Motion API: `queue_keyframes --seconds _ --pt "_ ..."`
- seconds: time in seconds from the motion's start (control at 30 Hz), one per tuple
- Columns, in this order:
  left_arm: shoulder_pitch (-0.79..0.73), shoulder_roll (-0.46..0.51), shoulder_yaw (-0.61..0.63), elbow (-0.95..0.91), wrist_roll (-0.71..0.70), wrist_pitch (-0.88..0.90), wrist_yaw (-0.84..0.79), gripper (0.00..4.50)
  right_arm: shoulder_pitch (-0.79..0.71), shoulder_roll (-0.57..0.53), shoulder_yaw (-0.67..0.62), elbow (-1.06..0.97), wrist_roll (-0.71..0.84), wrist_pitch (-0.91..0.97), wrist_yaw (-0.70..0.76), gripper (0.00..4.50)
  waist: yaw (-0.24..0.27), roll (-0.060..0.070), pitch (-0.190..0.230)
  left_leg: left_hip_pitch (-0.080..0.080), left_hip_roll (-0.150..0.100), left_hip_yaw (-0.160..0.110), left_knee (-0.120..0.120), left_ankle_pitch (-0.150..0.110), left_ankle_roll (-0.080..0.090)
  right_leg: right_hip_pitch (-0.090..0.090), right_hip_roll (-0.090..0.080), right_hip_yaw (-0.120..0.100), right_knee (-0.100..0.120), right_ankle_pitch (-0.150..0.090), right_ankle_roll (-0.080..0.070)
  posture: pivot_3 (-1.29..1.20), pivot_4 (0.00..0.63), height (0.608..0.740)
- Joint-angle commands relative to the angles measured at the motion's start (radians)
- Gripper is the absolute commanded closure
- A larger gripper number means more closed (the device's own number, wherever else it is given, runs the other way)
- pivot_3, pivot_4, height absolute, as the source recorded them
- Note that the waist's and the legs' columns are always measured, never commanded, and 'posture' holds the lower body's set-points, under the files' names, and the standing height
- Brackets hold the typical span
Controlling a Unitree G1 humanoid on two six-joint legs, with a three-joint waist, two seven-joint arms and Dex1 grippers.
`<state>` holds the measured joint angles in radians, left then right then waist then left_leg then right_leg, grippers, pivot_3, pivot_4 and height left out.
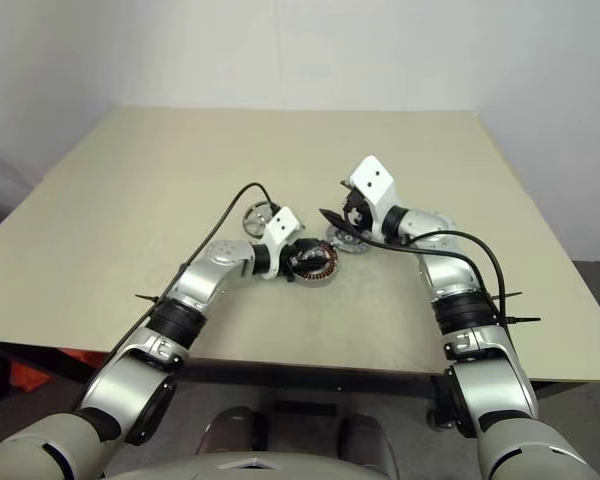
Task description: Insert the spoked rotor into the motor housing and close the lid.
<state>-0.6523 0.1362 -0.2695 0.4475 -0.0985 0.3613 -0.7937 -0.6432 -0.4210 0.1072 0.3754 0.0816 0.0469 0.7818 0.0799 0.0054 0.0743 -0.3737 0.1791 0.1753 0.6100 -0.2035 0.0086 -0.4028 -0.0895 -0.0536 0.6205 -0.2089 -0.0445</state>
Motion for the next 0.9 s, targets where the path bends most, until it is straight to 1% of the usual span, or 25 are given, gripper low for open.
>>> queue_keyframes --seconds 0.03,0.3,0.47,0.6,0.7,0.8,0.9 --pt "0.000 0.009 0.019 -0.047 -0.009 0.005 -0.001 1.92 -0.020 0.000 -0.024 -0.036 0.015 -0.006 -0.005 0.74 0.000 0.000 0.000 0.000 0.000 0.000 0.000 0.000 0.000 0.000 0.000 0.000 0.000 0.000 0.000 0.00 0.000 0.740" --pt "0.036 0.051 0.096 -0.142 -0.050 0.016 0.030 1.92 -0.021 0.009 -0.015 -0.024 0.012 -0.012 0.000 0.74 -0.001 0.000 0.000 0.000 0.000 0.000 -0.001 0.000 0.000 0.000 0.000 0.000 -0.001 0.000 0.000 0.00 0.000 0.740" --pt "0.062 0.069 0.177 -0.210 -0.080 0.025 0.097 1.92 -0.002 0.014 0.003 -0.042 0.014 0.011 0.022 0.74 -0.001 0.000 0.000 0.000 0.000 0.000 -0.002 0.000 0.000 0.000 0.000 0.000 -0.001 0.000 0.000 0.00 0.000 0.740" --pt "0.106 0.118 0.252 -0.255 -0.092 0.039 0.152 1.92 0.053 0.013 0.045 -0.113 0.003 0.054 0.052 0.74 -0.003 0.000 0.000 0.000 0.000 0.000 -0.003 0.000 0.000 0.000 0.000 0.000 -0.002 0.000 0.000 0.00 0.000 0.740" --pt "0.165 0.170 0.296 -0.310 -0.104 0.060 0.167 1.92 0.085 -0.013 0.066 -0.169 0.001 0.092 0.088 0.74 -0.008 0.000 0.000 0.000 0.000 0.000 -0.005 0.000 0.000 -0.001 0.001 0.000 -0.003 0.000 0.000 0.00 0.000 0.740" --pt "0.223 0.211 0.336 -0.357 -0.117 0.079 0.184 1.92 0.092 -0.043 0.070 -0.174 -0.022 0.102 0.090 0.74 -0.008 0.000 0.000 0.000 0.000 0.000 -0.006 0.000 0.000 -0.001 0.001 0.000 -0.004 0.000 0.000 0.00 0.000 0.740" --pt "0.266 0.225 0.354 -0.389 -0.127 0.093 0.202 1.89 0.092 -0.057 0.073 -0.174 -0.029 0.100 0.093 1.33 -0.006 0.000 0.000 0.000 0.000 0.000 -0.006 0.000 -0.001 0.000 0.001 0.000 -0.005 0.000 0.000 0.00 0.000 0.740"
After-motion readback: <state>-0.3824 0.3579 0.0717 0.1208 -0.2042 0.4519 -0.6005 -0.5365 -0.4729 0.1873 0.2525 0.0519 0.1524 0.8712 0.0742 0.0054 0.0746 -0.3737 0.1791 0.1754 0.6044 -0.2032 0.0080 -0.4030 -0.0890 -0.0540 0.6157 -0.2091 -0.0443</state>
